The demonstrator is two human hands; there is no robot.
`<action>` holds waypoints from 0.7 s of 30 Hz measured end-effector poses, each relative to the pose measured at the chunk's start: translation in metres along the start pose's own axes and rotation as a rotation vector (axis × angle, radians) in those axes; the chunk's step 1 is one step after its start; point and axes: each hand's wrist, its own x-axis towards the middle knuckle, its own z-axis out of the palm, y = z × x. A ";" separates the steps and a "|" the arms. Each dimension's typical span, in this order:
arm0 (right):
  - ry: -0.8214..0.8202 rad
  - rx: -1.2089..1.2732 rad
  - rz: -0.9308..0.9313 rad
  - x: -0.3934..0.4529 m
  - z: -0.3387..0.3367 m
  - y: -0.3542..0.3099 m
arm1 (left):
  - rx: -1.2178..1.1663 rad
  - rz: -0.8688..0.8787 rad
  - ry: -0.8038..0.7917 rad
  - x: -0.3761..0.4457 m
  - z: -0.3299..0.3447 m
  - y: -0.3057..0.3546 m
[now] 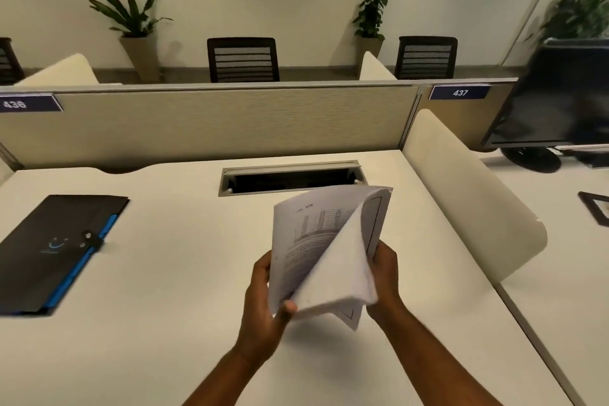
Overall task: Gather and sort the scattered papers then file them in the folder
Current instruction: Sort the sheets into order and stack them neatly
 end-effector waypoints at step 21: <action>0.140 0.027 -0.115 -0.002 0.015 0.024 | 0.191 -0.043 0.241 0.038 0.018 -0.043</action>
